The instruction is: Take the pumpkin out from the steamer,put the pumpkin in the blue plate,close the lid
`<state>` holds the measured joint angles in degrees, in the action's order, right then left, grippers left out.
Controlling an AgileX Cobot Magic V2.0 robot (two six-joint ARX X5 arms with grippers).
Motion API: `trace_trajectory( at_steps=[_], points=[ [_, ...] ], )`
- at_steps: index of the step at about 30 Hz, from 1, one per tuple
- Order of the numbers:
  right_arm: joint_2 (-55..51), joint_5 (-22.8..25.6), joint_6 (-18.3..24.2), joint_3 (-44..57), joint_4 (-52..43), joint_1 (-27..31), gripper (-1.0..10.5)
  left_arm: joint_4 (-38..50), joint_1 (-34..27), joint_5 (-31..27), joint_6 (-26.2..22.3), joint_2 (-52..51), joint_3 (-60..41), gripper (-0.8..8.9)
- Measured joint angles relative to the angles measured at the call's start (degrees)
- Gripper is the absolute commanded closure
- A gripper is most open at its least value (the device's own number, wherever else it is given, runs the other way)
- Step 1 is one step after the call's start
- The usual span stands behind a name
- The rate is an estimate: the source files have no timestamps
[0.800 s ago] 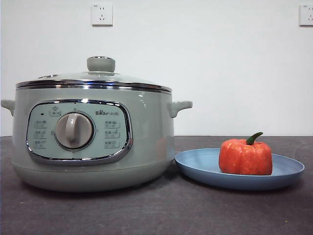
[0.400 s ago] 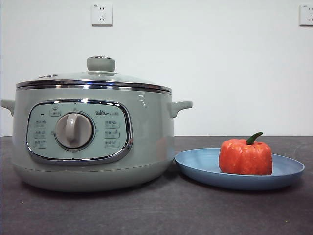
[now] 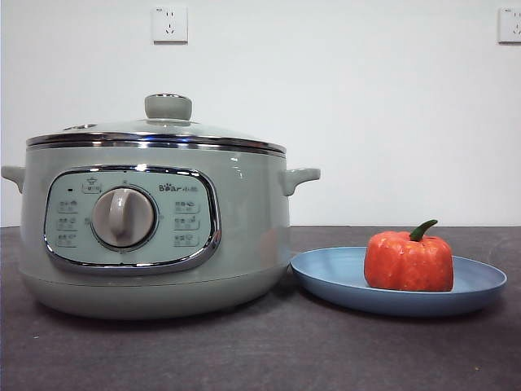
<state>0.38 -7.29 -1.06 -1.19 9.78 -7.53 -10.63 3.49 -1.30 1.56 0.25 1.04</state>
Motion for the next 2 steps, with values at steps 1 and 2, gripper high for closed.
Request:
trace_trajectory(
  at_steps=[1, 2],
  points=[
    [0.0, 0.0, 0.0, 0.0, 0.0, 0.0, 9.5, 0.0, 0.0, 0.0, 0.0, 0.0, 0.0, 8.17],
    [0.0, 0.0, 0.0, 0.0, 0.0, 0.0, 9.5, 0.0, 0.0, 0.0, 0.0, 0.0, 0.0, 8.17]
  ],
)
